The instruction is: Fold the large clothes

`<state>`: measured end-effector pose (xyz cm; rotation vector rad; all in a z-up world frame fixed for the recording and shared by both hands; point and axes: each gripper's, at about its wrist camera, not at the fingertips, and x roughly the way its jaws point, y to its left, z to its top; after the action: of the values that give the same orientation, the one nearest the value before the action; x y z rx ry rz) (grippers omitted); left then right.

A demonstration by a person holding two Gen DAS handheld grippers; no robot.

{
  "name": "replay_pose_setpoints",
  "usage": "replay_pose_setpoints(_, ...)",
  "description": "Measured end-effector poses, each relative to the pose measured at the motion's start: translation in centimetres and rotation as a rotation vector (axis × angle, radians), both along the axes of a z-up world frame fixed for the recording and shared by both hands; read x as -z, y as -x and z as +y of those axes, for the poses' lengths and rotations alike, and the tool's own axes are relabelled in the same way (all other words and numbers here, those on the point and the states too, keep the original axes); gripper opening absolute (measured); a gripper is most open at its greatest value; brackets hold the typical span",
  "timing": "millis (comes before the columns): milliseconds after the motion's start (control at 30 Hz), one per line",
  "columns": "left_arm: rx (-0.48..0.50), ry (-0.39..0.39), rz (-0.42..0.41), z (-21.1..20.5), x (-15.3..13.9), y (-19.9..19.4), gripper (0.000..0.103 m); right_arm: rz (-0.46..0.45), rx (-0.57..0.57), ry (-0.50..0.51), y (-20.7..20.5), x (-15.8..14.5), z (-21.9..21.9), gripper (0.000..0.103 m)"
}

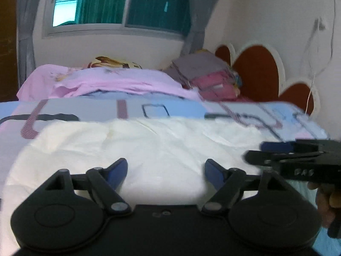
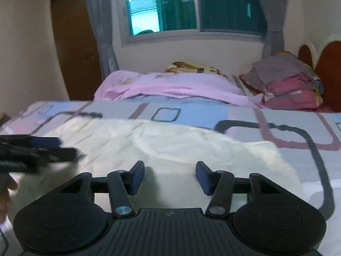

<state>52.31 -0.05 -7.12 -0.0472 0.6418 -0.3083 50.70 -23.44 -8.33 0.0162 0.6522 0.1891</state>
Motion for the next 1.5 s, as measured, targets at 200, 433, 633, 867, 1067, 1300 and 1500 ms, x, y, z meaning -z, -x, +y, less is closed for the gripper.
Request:
replay_pose_setpoints(200, -0.029, -0.058, 0.044, -0.5, 3.8, -1.0, 0.085, 0.049, 0.000, 0.029, -1.2, 3.7, 0.2, 0.054)
replay_pose_setpoints(433, -0.040, -0.093, 0.033, -1.3, 4.9, -1.2, 0.086, 0.028, 0.003, 0.018, -0.9, 5.8, 0.1, 0.053)
replay_pose_setpoints(633, -0.045, -0.117, 0.033, -1.8, 5.0, -1.0, 0.087, 0.038, 0.002, 0.031, -1.2, 5.9, 0.1, 0.053)
replay_pose_setpoints(867, -0.024, -0.157, -0.050, -2.8, 0.6, 3.2, 0.094, 0.010, -0.017, -0.006, 2.5, 0.1, 0.6, 0.054)
replay_pose_setpoints(1067, -0.019, -0.184, -0.041, -3.1, 0.8, 6.2, 0.092, 0.034, -0.027, 0.074, 6.6, 0.6, 0.8, 0.054)
replay_pose_setpoints(1300, -0.053, -0.196, 0.043, -2.1, 2.8, 5.2, 0.095, 0.094, 0.073, 0.034, 6.7, 1.1, -0.6, 0.054)
replay_pose_setpoints(1500, -0.202, -0.145, 0.007, 2.9, 0.0, 9.6, 0.099, 0.072, 0.302, -0.259, 13.0, -0.9, -9.3, 0.084)
